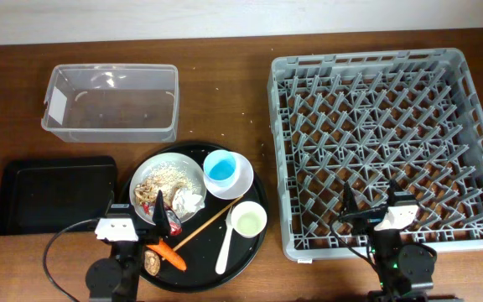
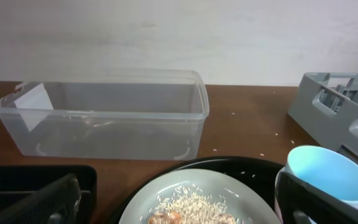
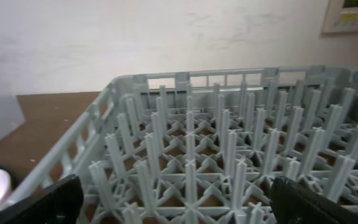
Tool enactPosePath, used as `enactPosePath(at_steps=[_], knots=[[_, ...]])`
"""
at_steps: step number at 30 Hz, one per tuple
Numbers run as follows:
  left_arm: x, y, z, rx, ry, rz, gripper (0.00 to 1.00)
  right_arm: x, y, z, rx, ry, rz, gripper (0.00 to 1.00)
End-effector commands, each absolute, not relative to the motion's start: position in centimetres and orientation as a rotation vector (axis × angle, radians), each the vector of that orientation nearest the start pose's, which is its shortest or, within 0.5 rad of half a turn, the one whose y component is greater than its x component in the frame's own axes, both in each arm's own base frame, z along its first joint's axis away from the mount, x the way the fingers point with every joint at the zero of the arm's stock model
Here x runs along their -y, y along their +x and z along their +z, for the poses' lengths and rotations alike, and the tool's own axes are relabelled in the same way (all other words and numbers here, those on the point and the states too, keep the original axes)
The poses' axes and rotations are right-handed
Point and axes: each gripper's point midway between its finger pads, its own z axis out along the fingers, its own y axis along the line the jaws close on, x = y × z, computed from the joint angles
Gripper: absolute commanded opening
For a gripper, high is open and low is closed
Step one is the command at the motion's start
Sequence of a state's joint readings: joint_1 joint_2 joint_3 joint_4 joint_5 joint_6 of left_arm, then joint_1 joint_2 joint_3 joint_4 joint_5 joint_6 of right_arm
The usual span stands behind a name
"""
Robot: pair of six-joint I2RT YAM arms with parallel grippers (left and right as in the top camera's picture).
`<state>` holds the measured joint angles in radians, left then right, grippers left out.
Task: Sort waste into correct bins and load items into the dishwasher rack
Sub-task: 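Lower the left gripper onto the red wrapper on the grey plate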
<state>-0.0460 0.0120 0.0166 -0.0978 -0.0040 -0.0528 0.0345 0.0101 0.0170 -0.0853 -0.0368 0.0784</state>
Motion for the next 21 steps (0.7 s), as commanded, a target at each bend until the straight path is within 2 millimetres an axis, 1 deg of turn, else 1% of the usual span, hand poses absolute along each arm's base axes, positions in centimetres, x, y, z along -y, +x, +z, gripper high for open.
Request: enactPosePath(at_steps=[1, 3, 5, 6, 8, 10, 12, 13, 14, 15, 16, 19, 21], knots=[[1.6, 23.5, 15.8, -1.756, 0.002, -0.105, 1.00, -3.1, 23.6, 17.8, -1.666, -0.015, 0.235, 0.98], [1.5, 22.5, 16.4, -1.841, 0.000, -0.103, 1.00, -3.2, 22.5, 19.3, -1.716, -0.015, 0.249, 0.98], [1.5, 21.9, 16.8, -1.904, -0.001, -0.101, 1.00, -3.7, 21.6, 20.6, -1.757, -0.034, 0.277, 0.98], [1.5, 21.5, 17.3, -1.990, -0.002, -0.098, 1.00, -3.8, 20.9, 21.3, -1.824, -0.033, 0.287, 0.98], [1.5, 21.4, 17.7, -2.077, -0.003, -0.096, 1.00, -3.8, 20.6, 21.7, -1.910, -0.024, 0.291, 0.99], [2.1, 21.9, 18.4, -2.169, 0.014, -0.128, 1.00, -3.9, 20.4, 22.0, -2.033, -0.011, 0.295, 0.98], [3.5, 22.9, 19.2, -2.242, 0.053, -0.217, 1.00, -3.9, 20.4, 22.2, -2.182, 0.006, 0.299, 0.98], [3.6, 23.4, 19.1, -2.314, 0.028, -0.236, 1.00, -3.9, 20.5, 22.2, -2.255, 0.016, 0.300, 0.99], [3.6, 23.6, 18.3, -2.447, -0.012, -0.247, 1.00, -3.9, 20.6, 22.1, -2.384, 0.029, 0.298, 0.98], [3.7, 23.5, 17.6, -2.541, -0.047, -0.256, 1.00, -3.9, 20.9, 21.9, -2.445, 0.038, 0.299, 0.98], [4.3, 23.3, 16.9, -2.642, -0.059, -0.304, 1.00, -3.9, 21.3, 21.2, -2.524, 0.050, 0.299, 0.98], [6.0, 23.1, 14.9, -2.784, -0.056, -0.446, 1.00, -3.9, 21.6, 18.7, -2.674, 0.072, 0.297, 0.98], [6.3, 23.2, 13.2, -2.865, -0.073, -0.475, 1.00, -3.9, 21.7, 17.6, -2.739, 0.082, 0.296, 0.98]])
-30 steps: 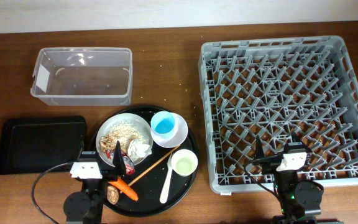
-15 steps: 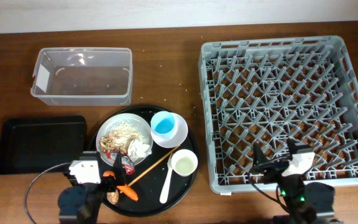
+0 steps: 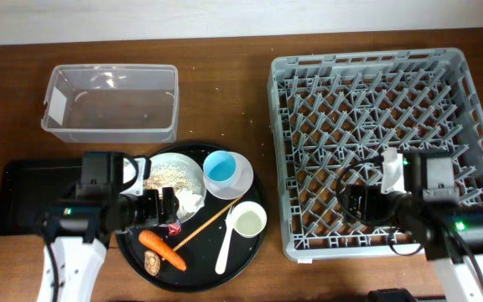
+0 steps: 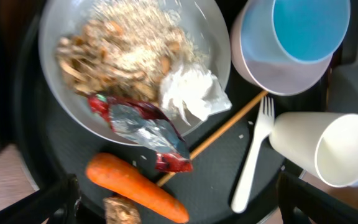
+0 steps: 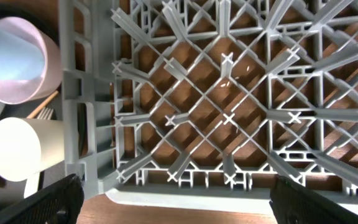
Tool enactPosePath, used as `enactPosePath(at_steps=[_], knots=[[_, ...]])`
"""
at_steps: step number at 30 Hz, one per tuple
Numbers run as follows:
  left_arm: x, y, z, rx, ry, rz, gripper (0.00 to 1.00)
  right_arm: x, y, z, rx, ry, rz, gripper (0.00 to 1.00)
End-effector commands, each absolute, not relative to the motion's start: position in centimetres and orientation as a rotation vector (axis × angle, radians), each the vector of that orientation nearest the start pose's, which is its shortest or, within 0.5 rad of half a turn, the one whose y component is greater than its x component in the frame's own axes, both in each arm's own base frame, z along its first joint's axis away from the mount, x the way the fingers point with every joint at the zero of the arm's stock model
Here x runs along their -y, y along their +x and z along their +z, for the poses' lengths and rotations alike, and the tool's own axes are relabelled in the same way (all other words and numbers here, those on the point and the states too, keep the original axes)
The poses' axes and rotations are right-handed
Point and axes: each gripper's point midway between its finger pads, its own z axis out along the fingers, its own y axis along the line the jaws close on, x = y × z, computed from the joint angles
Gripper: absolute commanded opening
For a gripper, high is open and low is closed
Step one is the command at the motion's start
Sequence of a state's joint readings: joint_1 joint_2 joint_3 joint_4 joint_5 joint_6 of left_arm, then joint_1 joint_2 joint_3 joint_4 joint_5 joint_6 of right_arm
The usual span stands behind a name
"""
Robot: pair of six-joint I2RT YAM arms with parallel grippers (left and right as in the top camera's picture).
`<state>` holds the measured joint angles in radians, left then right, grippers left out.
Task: Sort waste into correct bins and load items into the dishwasher rack
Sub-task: 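Lower the left gripper onto the red wrapper on the grey plate, then lift the red wrapper with the left gripper and drop it into the clear bin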
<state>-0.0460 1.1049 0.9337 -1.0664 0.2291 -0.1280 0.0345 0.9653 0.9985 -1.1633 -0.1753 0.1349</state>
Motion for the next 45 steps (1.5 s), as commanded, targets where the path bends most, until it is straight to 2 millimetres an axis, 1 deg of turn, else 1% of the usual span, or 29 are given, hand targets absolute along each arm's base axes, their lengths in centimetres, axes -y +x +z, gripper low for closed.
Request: enactPosePath(at_steps=[1, 2, 4, 5, 7, 11, 12, 13, 16, 17, 19, 20, 22, 27, 29, 30, 31, 34, 35, 36, 38, 39, 41, 43, 44, 45], knots=[[6.3, 23.2, 12.8, -2.886, -0.094, -0.476, 1.00, -3.9, 21.7, 17.4, -2.748, 0.084, 0.297, 0.99], [6.3, 23.1, 12.0, -2.931, -0.189, -0.484, 1.00, -3.9, 21.8, 17.2, -2.756, 0.085, 0.296, 0.98], [6.2, 23.0, 10.9, -2.982, -0.316, -0.486, 1.00, -3.9, 21.8, 17.2, -2.758, 0.085, 0.296, 0.98], [6.2, 22.9, 10.0, -3.026, -0.404, -0.484, 1.00, -3.9, 21.8, 17.2, -2.758, 0.086, 0.296, 0.98], [6.2, 22.7, 8.9, -3.081, -0.456, -0.477, 1.00, -3.9, 21.8, 17.2, -2.759, 0.086, 0.296, 0.98], [6.1, 22.5, 6.9, -3.164, -0.490, -0.451, 0.99, -3.9, 21.7, 17.2, -2.760, 0.086, 0.296, 0.98], [6.0, 22.5, 6.4, -3.182, -0.497, -0.441, 0.89, -3.9, 21.7, 17.1, -2.763, 0.086, 0.296, 0.98], [6.0, 22.4, 6.0, -3.197, -0.502, -0.439, 0.75, -3.9, 21.7, 17.1, -2.763, 0.086, 0.296, 0.98], [6.0, 22.6, 5.3, -3.212, -0.508, -0.435, 0.57, -3.9, 21.5, 17.1, -2.769, 0.087, 0.296, 0.98], [6.0, 22.8, 5.1, -3.211, -0.508, -0.435, 0.56, -3.9, 21.5, 17.0, -2.773, 0.088, 0.295, 0.98], [5.5, 23.0, 4.9, -3.209, -0.505, -0.387, 0.41, -3.9, 21.4, 17.0, -2.774, 0.088, 0.296, 0.98], [5.4, 23.0, 4.8, -3.209, -0.505, -0.373, 0.38, -3.9, 21.4, 17.0, -2.774, 0.088, 0.296, 0.98], [5.3, 23.0, 4.8, -3.208, -0.504, -0.363, 0.26, -3.9, 21.4, 17.0, -2.774, 0.089, 0.296, 0.98], [5.2, 23.1, 4.7, -3.204, -0.502, -0.358, 0.18, -3.9, 21.3, 17.0, -2.780, 0.090, 0.296, 0.98], [5.2, 23.4, 4.7, -3.190, -0.497, -0.361, 0.12, -3.9, 21.3, 17.0, -2.781, 0.090, 0.296, 0.98], [5.3, 23.6, 4.7, -3.185, -0.495, -0.362, 0.05, -3.9, 21.3, 17.0, -2.781, 0.090, 0.296, 0.98], [5.3, 23.6, 4.7, -3.183, -0.495, -0.363, 0.01, -3.9, 21.3, 17.0, -2.781, 0.090, 0.296, 0.98], [5.3, 23.7, 4.8, -3.180, -0.494, -0.364, 0.01, -3.9, 21.3, 17.0, -2.781, 0.089, 0.296, 0.98], [5.3, 23.9, 5.1, -3.177, -0.492, -0.365, 0.01, -3.9, 21.3, 17.0, -2.781, 0.089, 0.295, 0.98], [5.3, 24.3, 5.8, -3.171, -0.489, -0.366, 0.01, -3.9, 21.3, 17.0, -2.781, 0.089, 0.295, 0.98], [5.3, 25.3, 7.8, -3.151, -0.455, -0.370, 0.01, -3.9, 21.3, 17.0, -2.781, 0.089, 0.295, 0.98], [5.4, 26.2, 9.3, -3.122, -0.417, -0.376, 0.01, -3.9, 21.3, 17.0, -2.781, 0.089, 0.295, 0.98], [5.2, 29.2, 13.9, -3.007, -0.346, -0.365, 0.01, -3.9, 21.3, 17.0, -2.781, 0.089, 0.295, 0.98], [4.4, 31.5, 16.6, -2.906, -0.327, -0.297, 0.01, -3.9, 21.3, 17.0, -2.781, 0.089, 0.295, 0.98], [3.8, 33.2, 17.8, -2.831, -0.318, -0.255, 0.01, -3.9, 21.3, 17.0, -2.780, 0.089, 0.295, 0.98], [3.3, 34.9, 18.5, -2.754, -0.312, -0.220, 0.01, -3.9, 21.3, 17.0, -2.780, 0.089, 0.295, 0.98]])
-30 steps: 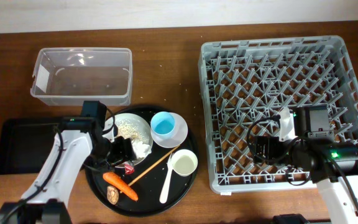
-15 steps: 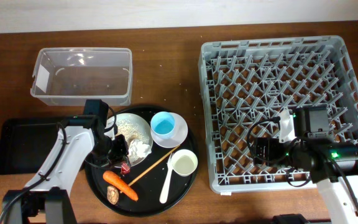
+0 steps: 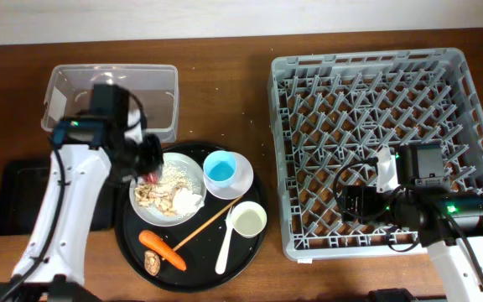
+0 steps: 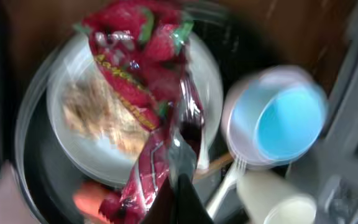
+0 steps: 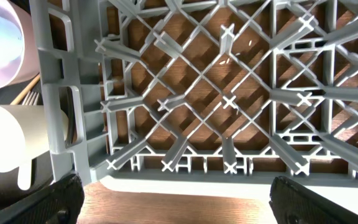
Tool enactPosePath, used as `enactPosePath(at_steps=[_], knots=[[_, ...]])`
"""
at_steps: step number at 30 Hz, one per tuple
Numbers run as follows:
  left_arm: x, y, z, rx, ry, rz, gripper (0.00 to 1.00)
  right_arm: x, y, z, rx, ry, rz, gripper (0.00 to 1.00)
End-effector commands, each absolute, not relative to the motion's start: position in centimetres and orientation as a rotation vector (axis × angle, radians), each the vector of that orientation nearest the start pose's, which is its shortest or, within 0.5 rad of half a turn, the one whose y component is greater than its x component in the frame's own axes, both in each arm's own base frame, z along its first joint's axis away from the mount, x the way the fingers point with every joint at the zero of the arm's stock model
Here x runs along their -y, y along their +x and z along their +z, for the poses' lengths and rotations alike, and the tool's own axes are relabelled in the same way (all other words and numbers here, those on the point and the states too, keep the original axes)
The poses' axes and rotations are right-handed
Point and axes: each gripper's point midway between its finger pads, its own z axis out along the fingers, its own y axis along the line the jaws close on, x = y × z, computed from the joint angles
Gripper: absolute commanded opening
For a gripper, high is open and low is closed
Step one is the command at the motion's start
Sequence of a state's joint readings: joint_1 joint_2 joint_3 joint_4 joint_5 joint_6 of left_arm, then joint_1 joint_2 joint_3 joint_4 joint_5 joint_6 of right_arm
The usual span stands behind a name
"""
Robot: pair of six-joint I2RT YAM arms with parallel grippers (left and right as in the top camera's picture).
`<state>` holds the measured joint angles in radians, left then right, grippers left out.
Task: Sort waste into correct bins and load items into the dishwasher rack
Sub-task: 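Lift the red wrapper with the left gripper and drop it into the clear bin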
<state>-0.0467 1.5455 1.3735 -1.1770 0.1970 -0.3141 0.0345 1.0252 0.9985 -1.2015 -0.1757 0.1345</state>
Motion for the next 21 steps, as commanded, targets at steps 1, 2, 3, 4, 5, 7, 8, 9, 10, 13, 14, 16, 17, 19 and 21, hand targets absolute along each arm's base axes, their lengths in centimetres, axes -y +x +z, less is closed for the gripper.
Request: enactPosePath(at_steps=[1, 2, 3, 4, 5, 7, 8, 9, 10, 13, 14, 16, 17, 19, 21], knots=[[2.8, 37.6, 19.5, -2.641, -0.306, -0.185, 0.01, -3.9, 21.3, 17.0, -2.780, 0.089, 0.295, 0.98], [2.5, 39.0, 20.0, -2.581, -0.304, -0.169, 0.01, -3.9, 21.3, 17.0, -2.780, 0.089, 0.295, 0.98], [2.3, 40.4, 20.4, -2.526, -0.303, -0.157, 0.01, -3.9, 21.3, 17.0, -2.780, 0.089, 0.295, 0.99], [2.1, 42.3, 20.6, -2.465, -0.302, -0.148, 0.01, -3.9, 21.3, 17.0, -2.780, 0.089, 0.295, 0.98], [2.2, 43.6, 20.2, -2.442, -0.299, -0.152, 0.01, -3.9, 21.3, 17.0, -2.780, 0.089, 0.295, 0.98], [2.3, 45.5, 18.4, -2.442, -0.300, -0.152, 0.01, -3.9, 21.3, 17.0, -2.780, 0.089, 0.296, 0.98], [2.3, 46.4, 16.7, -2.459, -0.302, -0.149, 0.01, -3.9, 21.3, 17.0, -2.780, 0.089, 0.296, 0.98], [2.3, 46.9, 15.2, -2.481, -0.305, -0.144, 0.10, -3.9, 21.3, 17.0, -2.780, 0.089, 0.296, 0.98], [2.4, 47.2, 14.2, -2.497, -0.307, -0.142, 0.22, -3.9, 21.3, 17.0, -2.780, 0.089, 0.296, 0.98], [2.4, 47.7, 13.5, -2.495, -0.305, -0.146, 0.46, -3.9, 21.3, 17.0, -2.780, 0.089, 0.295, 0.98], [2.5, 47.8, 13.9, -2.488, -0.303, -0.149, 0.46, -3.9, 21.3, 17.0, -2.780, 0.089, 0.295, 0.98], [3.7, 47.2, 15.4, -2.487, -0.271, -0.245, 0.40, -3.9, 21.3, 17.0, -2.781, 0.089, 0.295, 0.99], [4.5, 46.4, 16.2, -2.498, -0.252, -0.304, 0.39, -3.9, 21.3, 17.0, -2.781, 0.089, 0.295, 0.98], [6.1, 43.2, 17.3, -2.571, -0.225, -0.418, 0.36, -3.9, 21.3, 17.0, -2.780, 0.089, 0.295, 0.98], [6.7, 39.0, 16.7, -2.718, -0.236, -0.422, 0.36, -3.9, 21.3, 17.0, -2.781, 0.089, 0.295, 0.98]])
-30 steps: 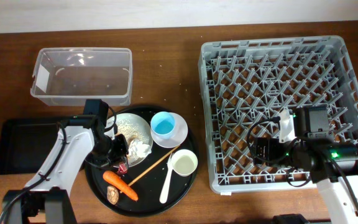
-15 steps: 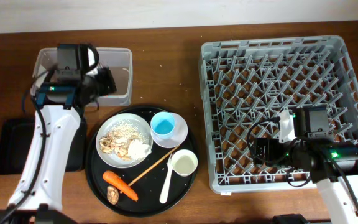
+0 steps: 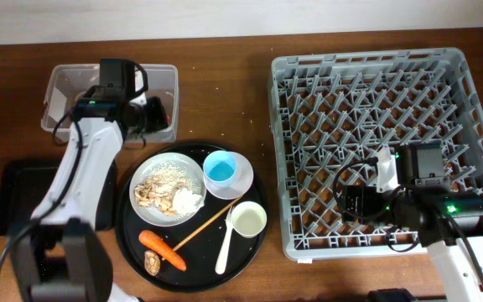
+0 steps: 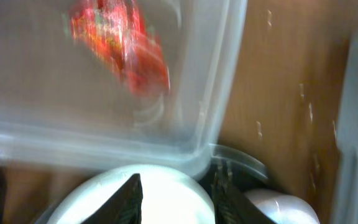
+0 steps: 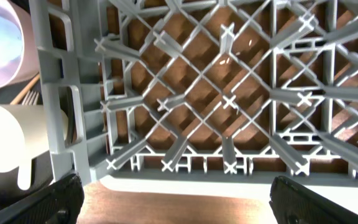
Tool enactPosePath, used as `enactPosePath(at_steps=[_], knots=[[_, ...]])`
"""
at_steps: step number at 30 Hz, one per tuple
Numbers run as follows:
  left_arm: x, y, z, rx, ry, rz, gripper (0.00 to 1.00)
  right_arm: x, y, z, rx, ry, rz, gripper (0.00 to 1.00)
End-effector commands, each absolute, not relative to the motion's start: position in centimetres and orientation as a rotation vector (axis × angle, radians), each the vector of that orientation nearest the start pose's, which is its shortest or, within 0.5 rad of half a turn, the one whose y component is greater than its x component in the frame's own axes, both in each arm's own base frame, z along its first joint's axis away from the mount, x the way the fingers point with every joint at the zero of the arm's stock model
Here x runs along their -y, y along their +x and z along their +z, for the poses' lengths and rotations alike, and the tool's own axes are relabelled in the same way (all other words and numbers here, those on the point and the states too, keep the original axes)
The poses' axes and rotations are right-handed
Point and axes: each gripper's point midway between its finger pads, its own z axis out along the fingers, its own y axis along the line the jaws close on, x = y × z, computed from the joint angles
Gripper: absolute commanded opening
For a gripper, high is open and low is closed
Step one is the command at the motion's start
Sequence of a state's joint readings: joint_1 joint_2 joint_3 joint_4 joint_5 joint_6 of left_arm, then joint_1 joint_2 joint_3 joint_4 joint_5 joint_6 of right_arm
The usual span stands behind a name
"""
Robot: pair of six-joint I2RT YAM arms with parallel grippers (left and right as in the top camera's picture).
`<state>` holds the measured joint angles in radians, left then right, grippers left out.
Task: Sort waste into correct bins and load items into the dishwasher rack
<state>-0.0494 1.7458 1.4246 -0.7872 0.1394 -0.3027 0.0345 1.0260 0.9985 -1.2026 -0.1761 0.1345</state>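
Observation:
A red strawberry-print wrapper (image 4: 120,53) shows blurred inside the clear plastic bin (image 3: 111,101). My left gripper (image 3: 153,113) hovers at the bin's right end, open and empty (image 4: 178,198), with the white plate (image 3: 168,186) of food scraps below its fingertips. The round black tray (image 3: 250,189) also carries a blue cup (image 3: 227,174), paper cup (image 3: 248,220), carrot (image 3: 162,249), white fork (image 3: 225,247) and wooden stick (image 3: 199,226). My right gripper (image 3: 363,201) hangs wide open (image 5: 179,204) over the front left edge of the grey dishwasher rack (image 3: 384,134).
A black rectangular tray (image 3: 44,195) lies at the left, partly under my left arm. A small brown scrap (image 3: 152,262) sits at the round tray's front. In the right wrist view the paper cup (image 5: 11,143) stands just left of the rack wall (image 5: 55,124).
My left gripper was shut on the red wrapper above the plate; now it is open at the clear bin and the wrapper is inside the bin. The right arm has not moved.
Both arms stood low at the table's front edge, the wrapper lying on the plate. Then the left gripper was open above the plate and the right over the rack's front left. Then the left held the wrapper above the plate; now the wrapper is in the clear bin.

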Motion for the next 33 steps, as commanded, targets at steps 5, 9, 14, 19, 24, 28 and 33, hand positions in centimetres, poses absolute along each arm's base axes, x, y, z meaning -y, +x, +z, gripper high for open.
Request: enactPosePath(at_steps=[5, 9, 14, 19, 24, 28, 33], knots=[[6.8, 28.2, 12.3, -3.177, -0.262, -0.273, 0.36, -3.9, 21.3, 17.0, -2.781, 0.089, 0.296, 0.98], [6.8, 25.2, 8.4, -3.278, -0.259, -0.239, 0.37, -3.9, 21.0, 16.9, -2.792, 0.091, 0.295, 0.98], [6.8, 25.5, 3.8, -3.211, -0.243, -0.258, 0.36, -3.9, 20.9, 16.9, -2.795, 0.092, 0.295, 0.99], [6.5, 25.2, 2.2, -3.199, -0.240, -0.236, 0.29, -3.9, 20.9, 16.9, -2.795, 0.092, 0.295, 0.98], [6.7, 26.3, 2.2, -3.154, -0.231, -0.250, 0.12, -3.9, 20.9, 16.8, -2.796, 0.092, 0.295, 0.99], [6.8, 26.8, 2.2, -3.132, -0.226, -0.256, 0.04, -3.9, 20.9, 16.9, -2.796, 0.092, 0.295, 0.98], [6.7, 26.5, 2.7, -3.145, -0.228, -0.252, 0.00, -3.9, 20.9, 16.8, -2.796, 0.092, 0.294, 0.98]])
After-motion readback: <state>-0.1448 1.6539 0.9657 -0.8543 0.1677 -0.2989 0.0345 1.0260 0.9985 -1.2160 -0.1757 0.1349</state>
